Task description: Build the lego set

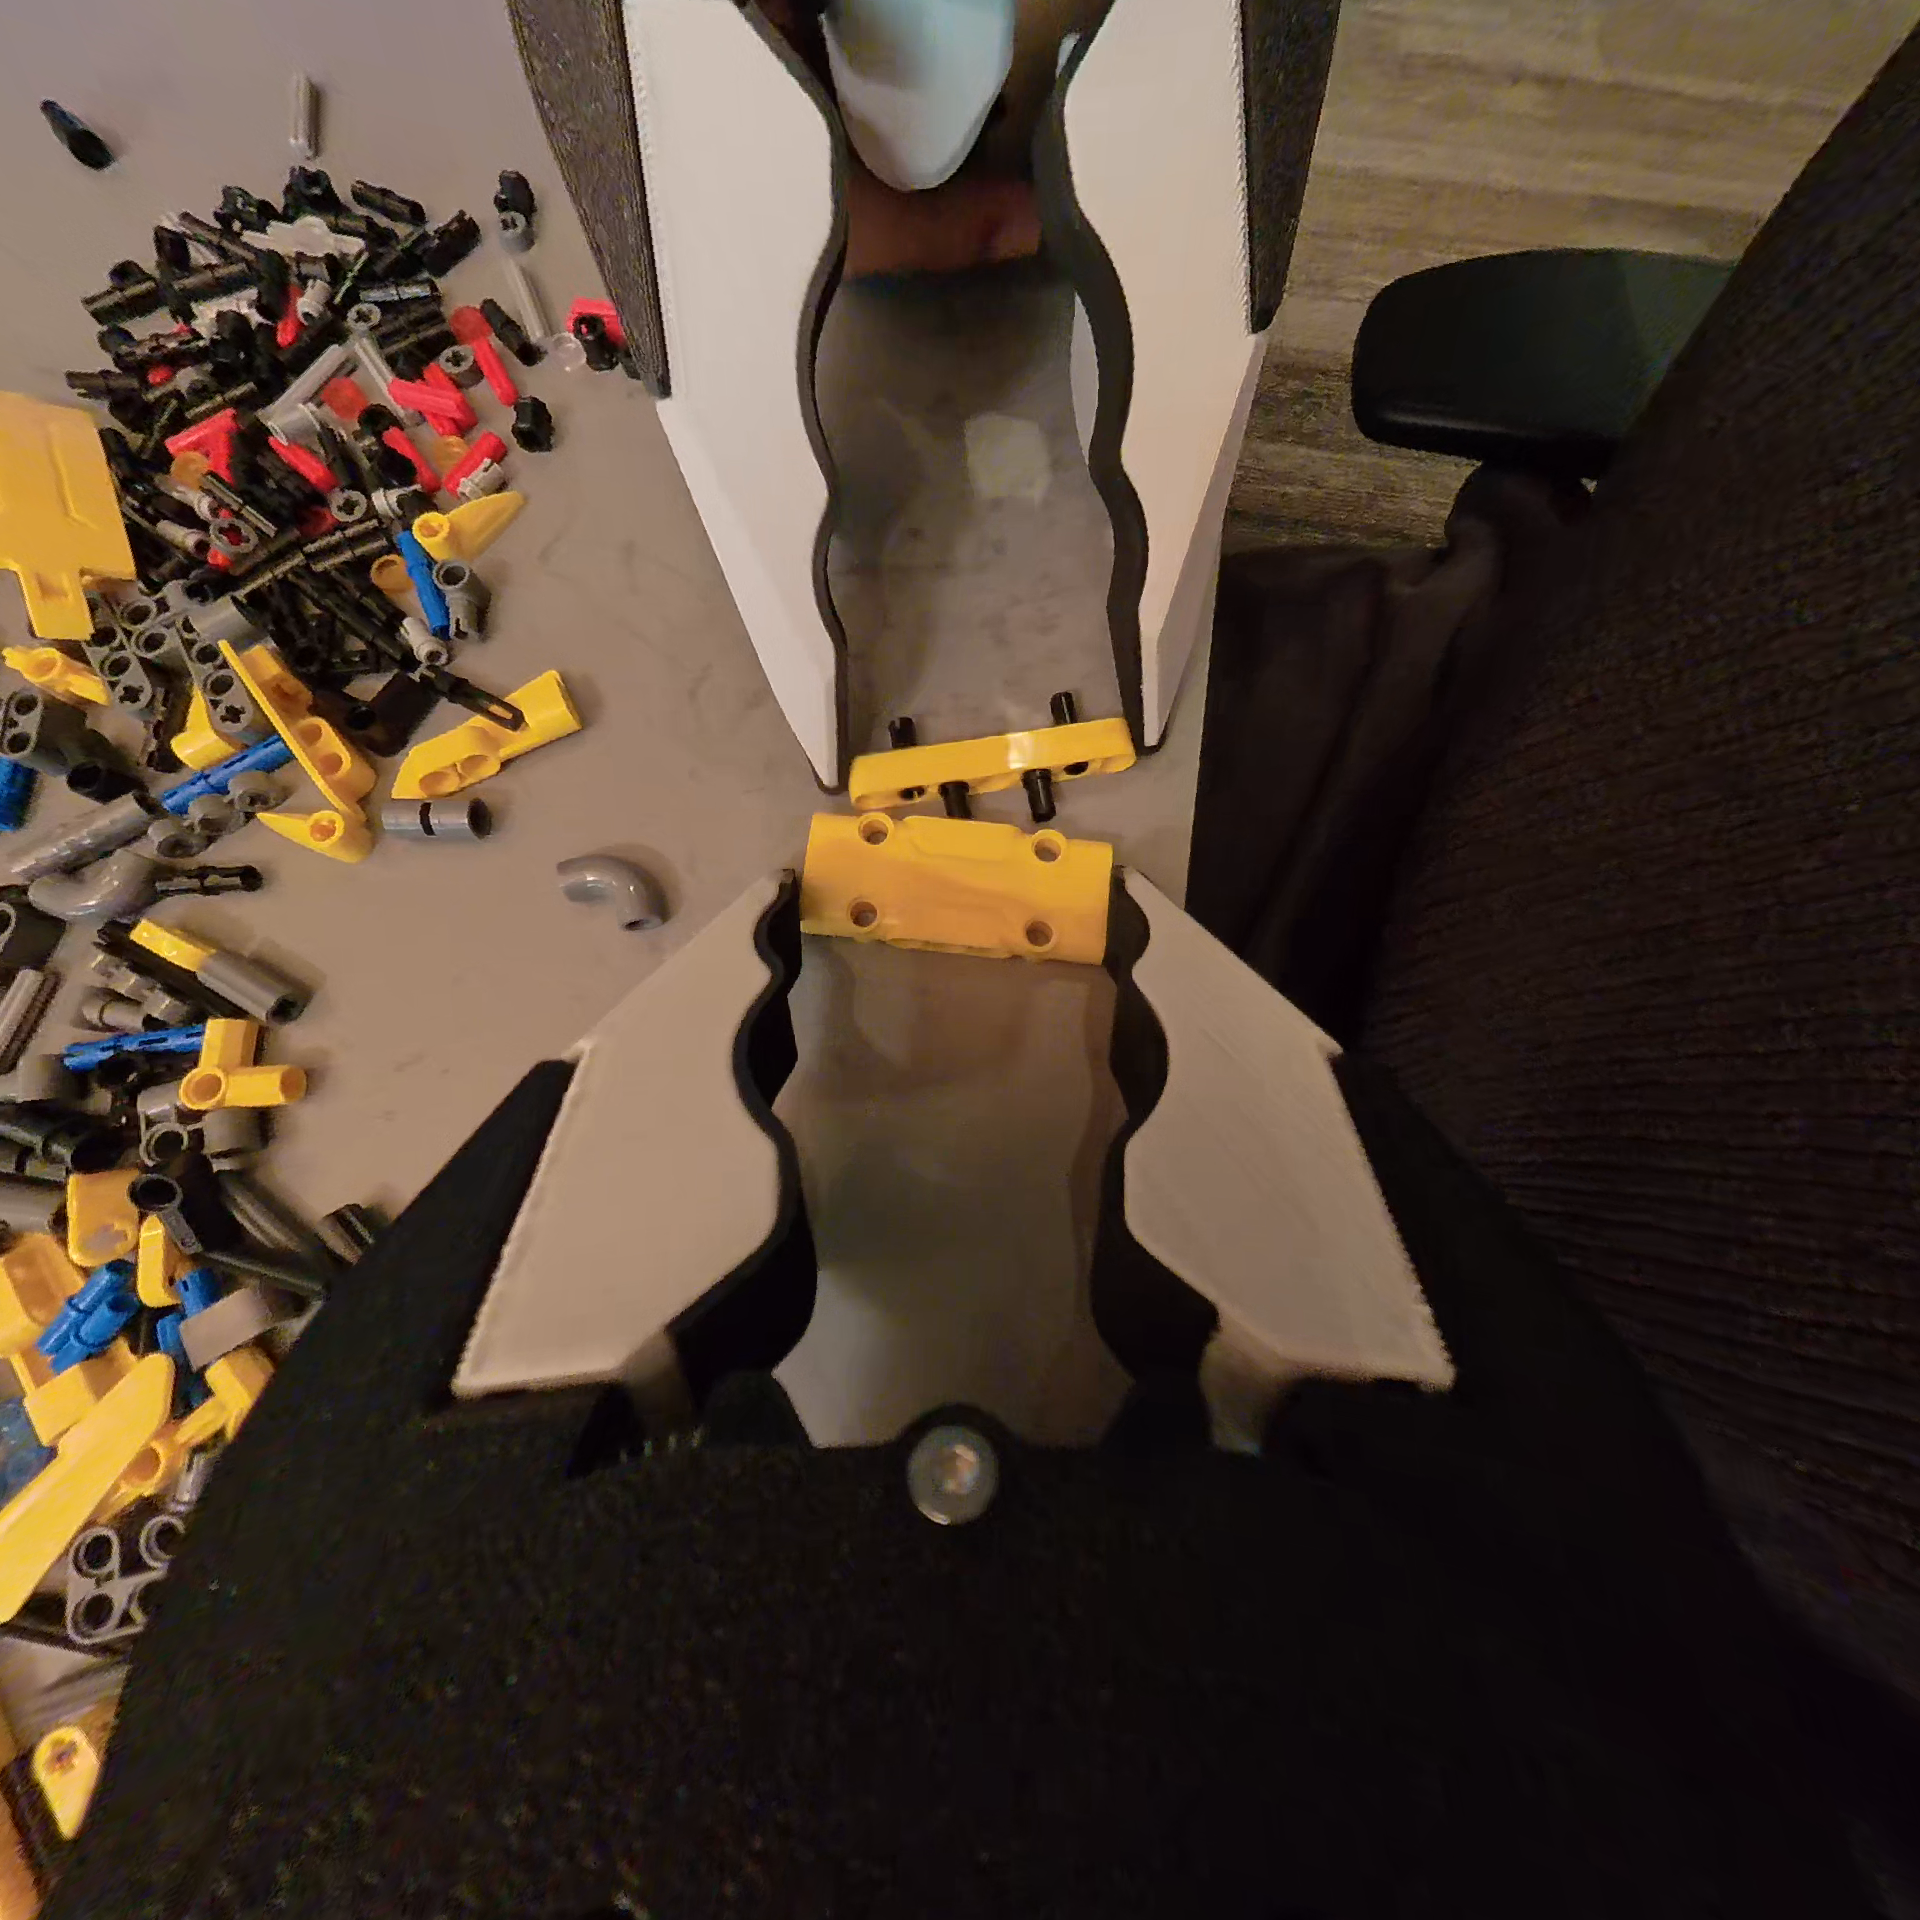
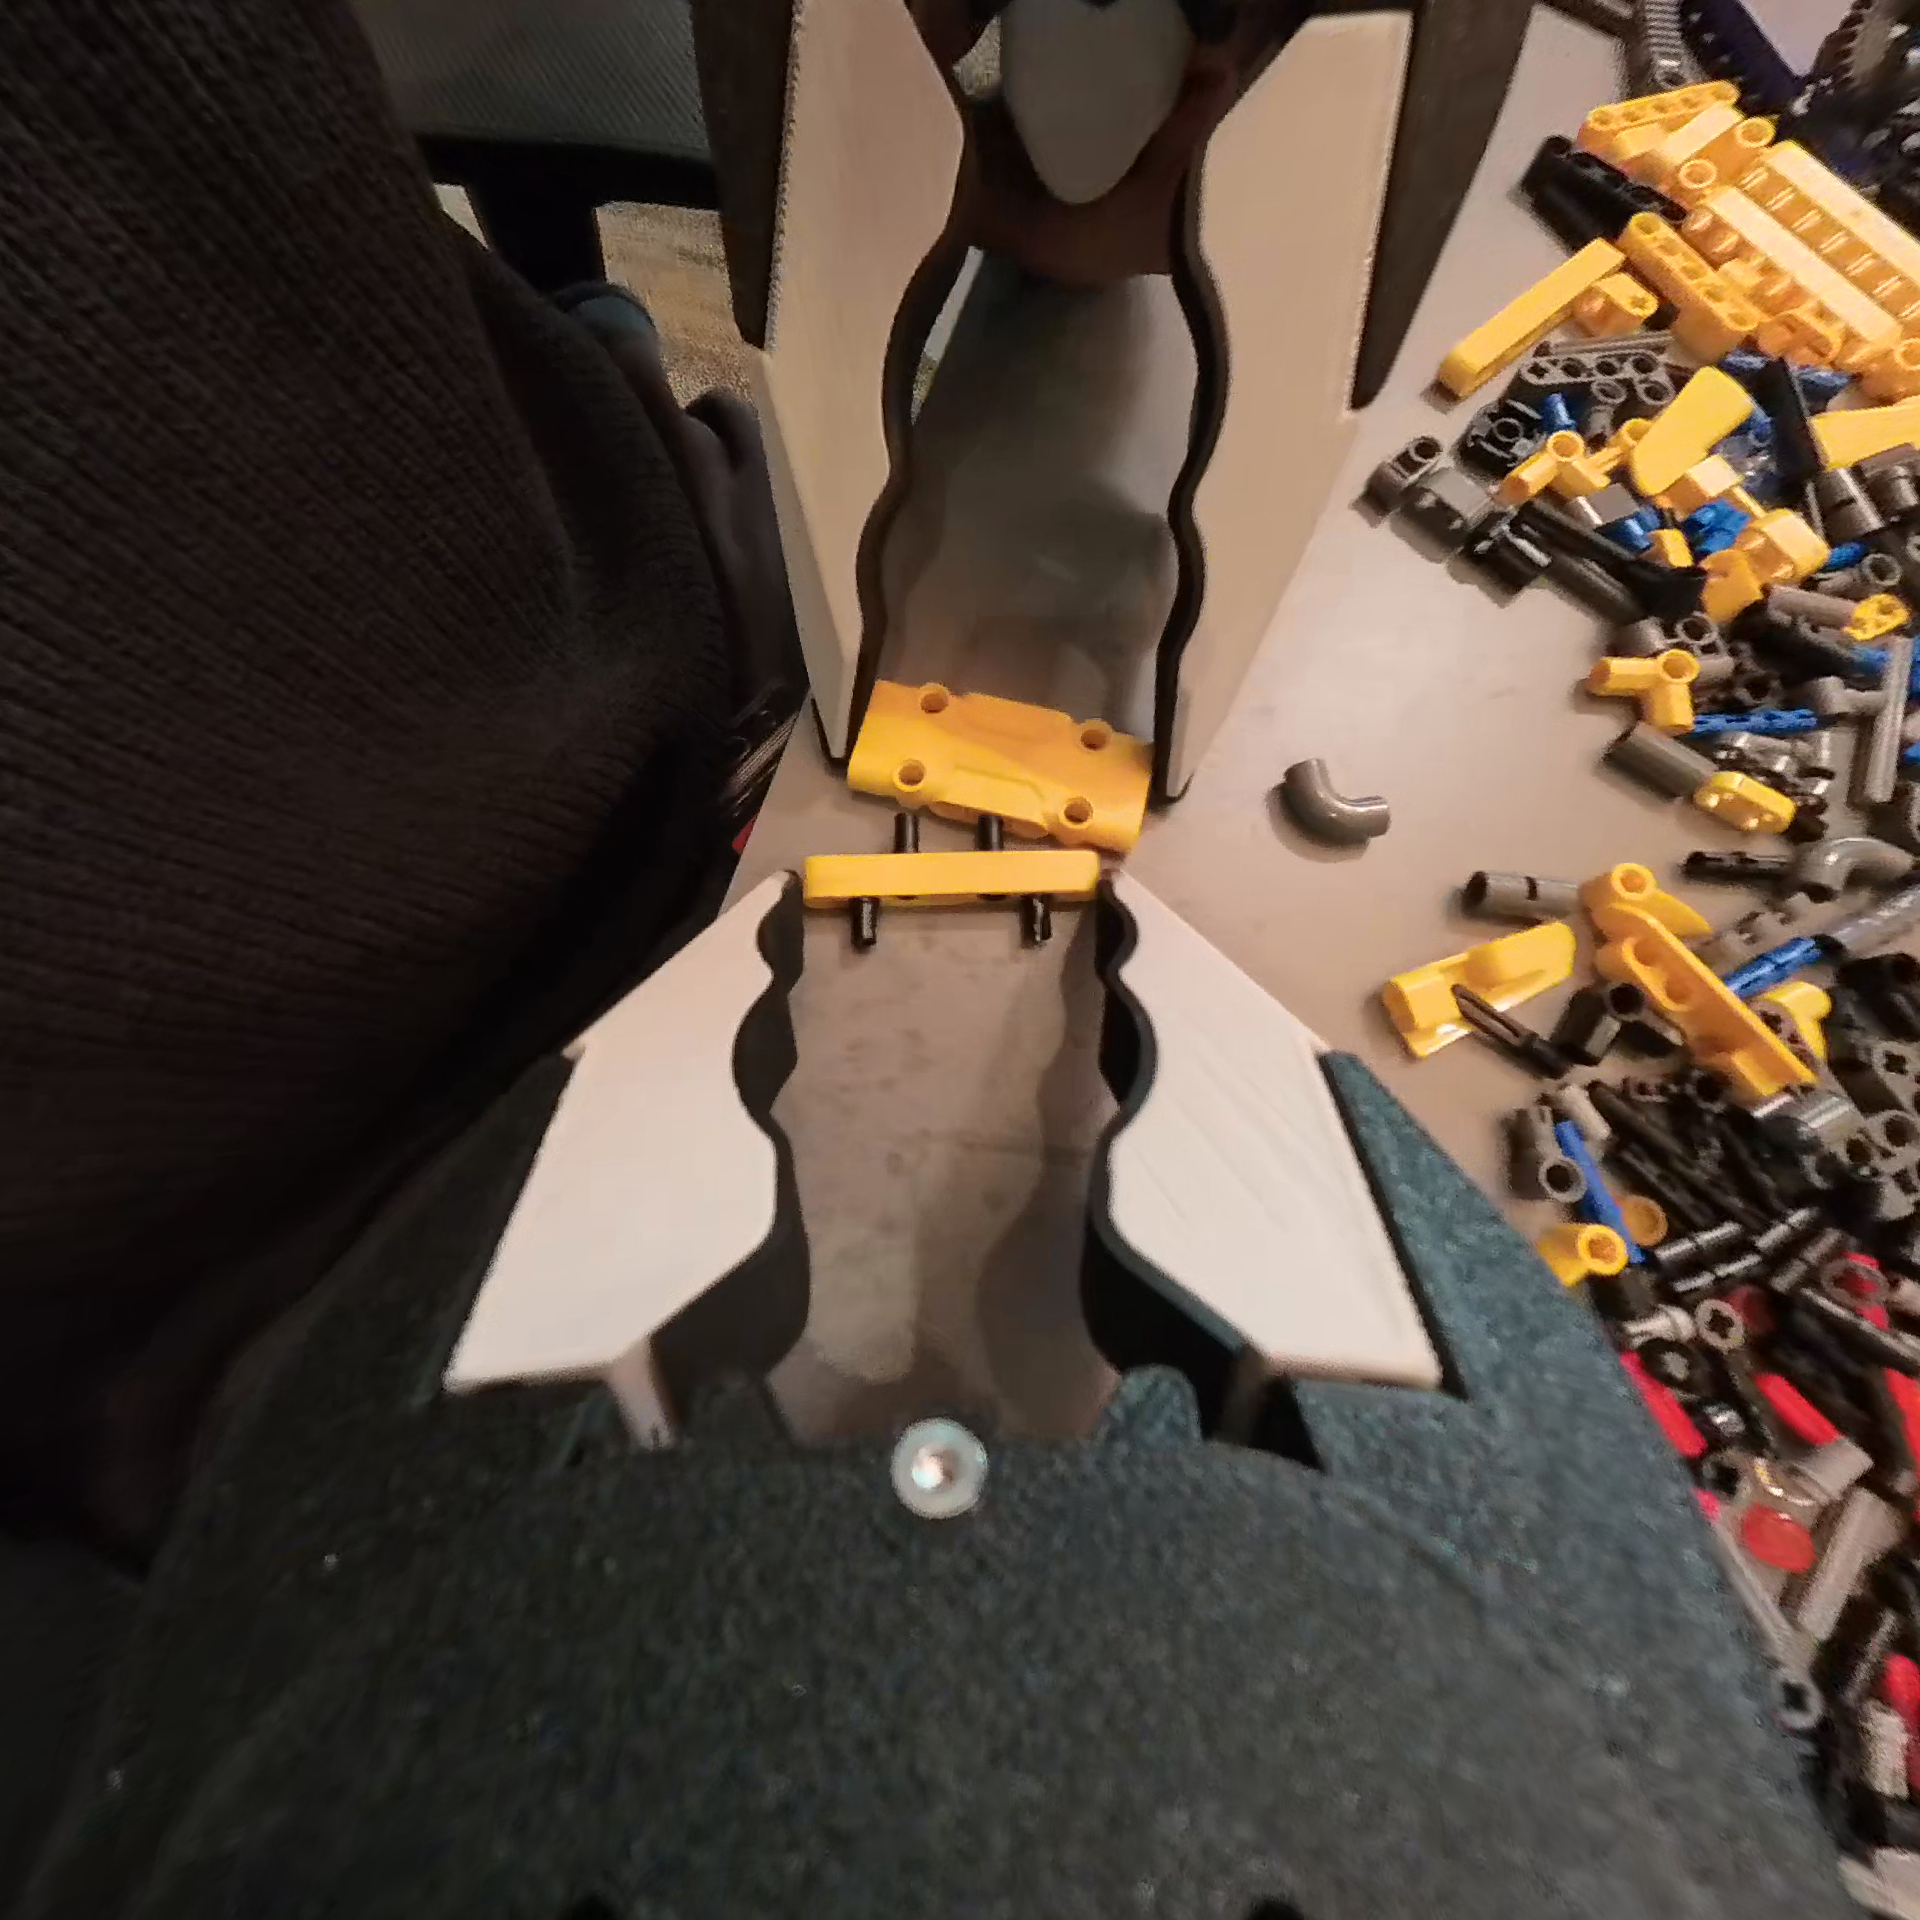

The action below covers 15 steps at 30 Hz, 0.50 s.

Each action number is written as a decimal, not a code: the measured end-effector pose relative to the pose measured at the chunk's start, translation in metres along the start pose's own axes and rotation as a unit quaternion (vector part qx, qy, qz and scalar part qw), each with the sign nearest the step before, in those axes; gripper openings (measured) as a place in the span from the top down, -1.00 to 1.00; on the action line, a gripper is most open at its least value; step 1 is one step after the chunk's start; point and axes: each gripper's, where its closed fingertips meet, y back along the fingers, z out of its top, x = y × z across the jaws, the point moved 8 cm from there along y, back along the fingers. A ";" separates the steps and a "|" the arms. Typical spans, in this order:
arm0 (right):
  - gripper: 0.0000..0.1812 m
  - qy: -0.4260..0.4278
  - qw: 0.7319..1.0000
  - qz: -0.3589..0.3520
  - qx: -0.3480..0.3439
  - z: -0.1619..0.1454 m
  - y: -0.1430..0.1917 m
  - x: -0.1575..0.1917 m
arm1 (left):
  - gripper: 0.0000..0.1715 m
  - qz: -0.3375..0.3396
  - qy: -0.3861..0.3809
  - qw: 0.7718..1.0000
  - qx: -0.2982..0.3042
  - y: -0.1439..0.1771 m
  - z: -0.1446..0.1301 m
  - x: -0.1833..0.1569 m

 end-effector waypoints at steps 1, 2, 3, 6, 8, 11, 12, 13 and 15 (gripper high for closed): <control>0.37 -0.004 1.000 -0.004 0.000 0.000 0.000 0.001 | 0.31 0.000 0.000 1.000 0.000 0.000 0.000 0.000; 0.37 -0.011 1.000 -0.009 0.001 0.000 0.000 0.001 | 0.31 0.000 0.001 1.000 0.000 0.000 0.000 0.000; 0.37 -0.018 1.000 -0.016 0.000 0.001 -0.001 0.002 | 0.31 -0.001 0.002 1.000 0.000 0.000 0.000 0.000; 0.37 -0.043 0.998 -0.041 0.000 0.002 -0.002 0.006 | 0.32 -0.001 0.003 1.000 0.000 0.000 0.000 0.001; 0.37 -0.059 0.997 -0.056 0.002 0.002 -0.002 0.009 | 0.32 0.000 0.003 1.000 0.000 0.000 0.000 0.001; 0.37 -0.075 0.995 -0.071 0.007 0.003 -0.001 0.011 | 0.32 0.001 0.002 1.000 0.000 0.000 0.000 0.000; 0.38 -0.077 0.994 -0.083 0.011 0.002 0.000 0.009 | 0.32 0.002 0.001 1.000 -0.001 0.000 0.000 0.000; 0.38 -0.076 0.993 -0.088 0.012 0.001 0.001 0.008 | 0.32 0.003 0.000 1.000 -0.001 0.000 0.000 0.000; 0.37 -0.084 0.993 -0.083 0.006 0.000 0.003 0.007 | 0.32 0.003 0.001 1.000 -0.001 0.000 0.000 0.000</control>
